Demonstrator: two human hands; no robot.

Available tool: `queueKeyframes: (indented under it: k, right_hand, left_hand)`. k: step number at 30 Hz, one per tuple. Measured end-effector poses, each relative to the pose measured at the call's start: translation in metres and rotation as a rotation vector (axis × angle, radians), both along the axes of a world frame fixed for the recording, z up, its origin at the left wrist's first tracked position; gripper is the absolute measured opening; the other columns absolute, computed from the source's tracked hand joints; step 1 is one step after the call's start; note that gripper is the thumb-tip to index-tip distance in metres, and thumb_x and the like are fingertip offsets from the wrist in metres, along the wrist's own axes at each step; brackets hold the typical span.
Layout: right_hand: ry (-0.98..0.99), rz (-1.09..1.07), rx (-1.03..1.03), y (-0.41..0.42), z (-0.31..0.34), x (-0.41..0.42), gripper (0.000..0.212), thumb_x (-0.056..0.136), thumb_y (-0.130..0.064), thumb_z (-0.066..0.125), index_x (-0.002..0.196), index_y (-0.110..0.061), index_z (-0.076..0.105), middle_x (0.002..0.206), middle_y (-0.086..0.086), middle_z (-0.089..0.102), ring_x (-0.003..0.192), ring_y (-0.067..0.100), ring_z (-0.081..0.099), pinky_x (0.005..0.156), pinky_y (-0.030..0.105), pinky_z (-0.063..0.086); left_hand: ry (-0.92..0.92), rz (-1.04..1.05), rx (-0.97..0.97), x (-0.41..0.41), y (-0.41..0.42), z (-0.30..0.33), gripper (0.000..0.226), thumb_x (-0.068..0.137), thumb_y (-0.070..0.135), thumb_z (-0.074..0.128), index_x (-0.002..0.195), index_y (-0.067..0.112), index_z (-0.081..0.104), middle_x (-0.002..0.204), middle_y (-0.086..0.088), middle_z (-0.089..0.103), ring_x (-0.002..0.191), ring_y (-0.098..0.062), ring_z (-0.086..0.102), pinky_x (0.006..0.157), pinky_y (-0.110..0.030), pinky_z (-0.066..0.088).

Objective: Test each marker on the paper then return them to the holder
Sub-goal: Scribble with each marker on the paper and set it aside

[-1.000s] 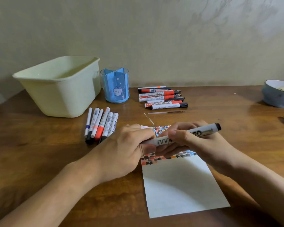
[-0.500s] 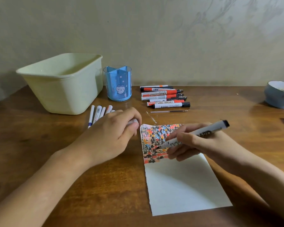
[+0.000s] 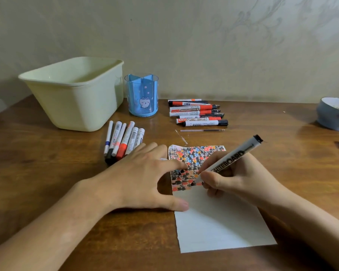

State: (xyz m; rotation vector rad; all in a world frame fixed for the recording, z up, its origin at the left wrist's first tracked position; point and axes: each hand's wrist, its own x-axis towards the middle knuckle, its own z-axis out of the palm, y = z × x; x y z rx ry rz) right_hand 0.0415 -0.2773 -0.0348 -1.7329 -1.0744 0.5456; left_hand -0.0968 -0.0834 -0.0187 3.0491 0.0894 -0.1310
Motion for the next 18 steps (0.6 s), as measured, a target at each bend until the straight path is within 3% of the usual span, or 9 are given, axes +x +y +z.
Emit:
queueKeyframes:
  k: [18]
  right_hand:
    - [-0.085, 0.002, -0.034, 0.0014, -0.0002, -0.0023, 0.004, 0.087, -0.012, 0.073, 0.087, -0.011, 0.07, 0.073, 0.006, 0.073, 0.065, 0.021, 0.073, 0.06, 0.029, 0.058]
  left_hand:
    - [0.006, 0.012, -0.021, 0.0002, -0.0004, -0.0016, 0.093, 0.064, 0.095, 0.043, 0.145, 0.051, 0.028, 0.1, 0.019, 0.029, 0.096, -0.005, 0.028, 0.081, -0.025, 0.029]
